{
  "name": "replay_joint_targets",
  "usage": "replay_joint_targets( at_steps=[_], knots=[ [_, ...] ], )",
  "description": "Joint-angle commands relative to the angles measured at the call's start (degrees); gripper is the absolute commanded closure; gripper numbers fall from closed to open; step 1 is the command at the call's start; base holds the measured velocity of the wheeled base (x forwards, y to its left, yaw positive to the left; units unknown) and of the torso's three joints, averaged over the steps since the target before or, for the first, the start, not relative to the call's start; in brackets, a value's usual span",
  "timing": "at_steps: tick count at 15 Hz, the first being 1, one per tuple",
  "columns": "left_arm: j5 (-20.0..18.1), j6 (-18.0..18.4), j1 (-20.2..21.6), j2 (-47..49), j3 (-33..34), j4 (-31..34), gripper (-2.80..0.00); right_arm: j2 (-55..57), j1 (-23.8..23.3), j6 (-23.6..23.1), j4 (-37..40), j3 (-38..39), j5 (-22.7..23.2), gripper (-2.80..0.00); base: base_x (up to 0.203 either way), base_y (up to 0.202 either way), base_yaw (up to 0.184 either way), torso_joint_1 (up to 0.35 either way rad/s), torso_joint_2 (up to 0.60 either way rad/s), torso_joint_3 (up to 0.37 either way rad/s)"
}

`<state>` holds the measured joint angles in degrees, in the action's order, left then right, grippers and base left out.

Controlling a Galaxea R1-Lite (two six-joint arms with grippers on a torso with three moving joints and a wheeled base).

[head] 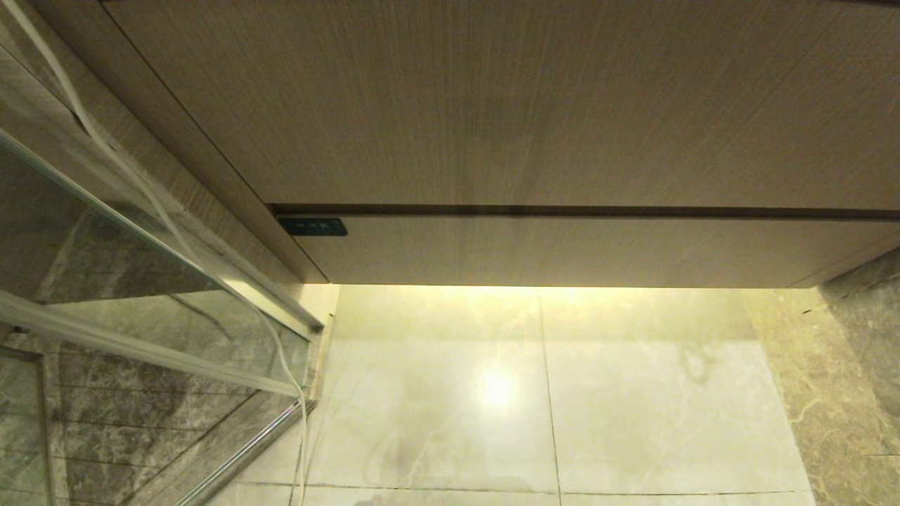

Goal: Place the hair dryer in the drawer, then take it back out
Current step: Pull open the drawer

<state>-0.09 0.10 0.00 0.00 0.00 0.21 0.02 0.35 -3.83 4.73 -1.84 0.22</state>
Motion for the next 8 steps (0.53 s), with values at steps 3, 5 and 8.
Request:
replay_joint_targets(
  at_steps=[3, 5, 8],
  knots=[
    [0.01, -0.01, 0.0, 0.0, 0.0, -0.03, 0.0, -0.02, 0.0, 1.02, 0.02, 0.0, -0.04, 0.0, 0.0, 0.0, 0.0, 0.0, 0.0, 0.0],
    [0.01, -0.01, 0.0, 0.0, 0.0, -0.03, 0.0, -0.02, 0.0, 1.02, 0.02, 0.0, -0.04, 0.0, 0.0, 0.0, 0.0, 0.0, 0.0, 0.0],
    [0.01, -0.01, 0.0, 0.0, 0.0, -0.03, 0.0, -0.02, -0.09, 0.49, -0.16, -0.27, -0.13, 0.0, 0.0, 0.0, 0.0, 0.0, 0.0, 0.0]
  ],
)
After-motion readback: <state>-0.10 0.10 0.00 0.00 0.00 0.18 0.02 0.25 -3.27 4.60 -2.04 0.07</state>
